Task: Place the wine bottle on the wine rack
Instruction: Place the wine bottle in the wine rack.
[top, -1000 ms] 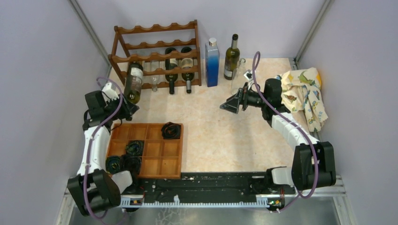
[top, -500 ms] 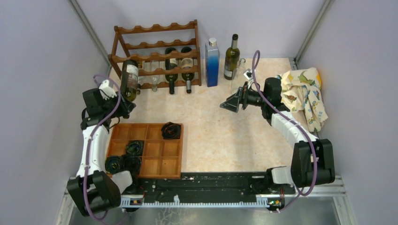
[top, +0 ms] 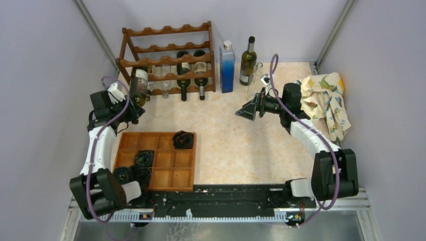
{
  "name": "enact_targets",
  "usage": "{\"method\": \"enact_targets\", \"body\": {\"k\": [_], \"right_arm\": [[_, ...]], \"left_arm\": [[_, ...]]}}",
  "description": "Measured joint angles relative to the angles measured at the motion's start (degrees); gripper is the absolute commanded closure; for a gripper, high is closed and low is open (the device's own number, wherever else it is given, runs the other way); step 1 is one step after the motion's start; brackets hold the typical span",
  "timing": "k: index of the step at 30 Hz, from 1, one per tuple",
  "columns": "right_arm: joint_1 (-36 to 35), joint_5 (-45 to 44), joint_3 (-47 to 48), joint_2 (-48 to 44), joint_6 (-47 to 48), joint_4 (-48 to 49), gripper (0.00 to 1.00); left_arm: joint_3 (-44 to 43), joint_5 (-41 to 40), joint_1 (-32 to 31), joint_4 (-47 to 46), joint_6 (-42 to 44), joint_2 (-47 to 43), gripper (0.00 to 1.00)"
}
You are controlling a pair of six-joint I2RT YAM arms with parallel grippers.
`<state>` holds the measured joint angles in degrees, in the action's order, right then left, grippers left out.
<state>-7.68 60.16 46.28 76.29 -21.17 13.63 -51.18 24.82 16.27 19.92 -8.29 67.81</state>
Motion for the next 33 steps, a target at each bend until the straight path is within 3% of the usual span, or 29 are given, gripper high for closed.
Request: {"method": "enact_targets", "body": {"k": [22,33], "right_arm": [[0.00,1.84,1.84,0.59,-0.04,-0.39,0.02],[0.00,0.79,1.84,0.59,3.69,1.29,0.02]], "left_arm": [[-9.53,2.16,0.00,-7.13,2.32,16.24,1.00],[-16.63,4.04,0.00,-13.55,-2.93,26.56,1.00]]}}
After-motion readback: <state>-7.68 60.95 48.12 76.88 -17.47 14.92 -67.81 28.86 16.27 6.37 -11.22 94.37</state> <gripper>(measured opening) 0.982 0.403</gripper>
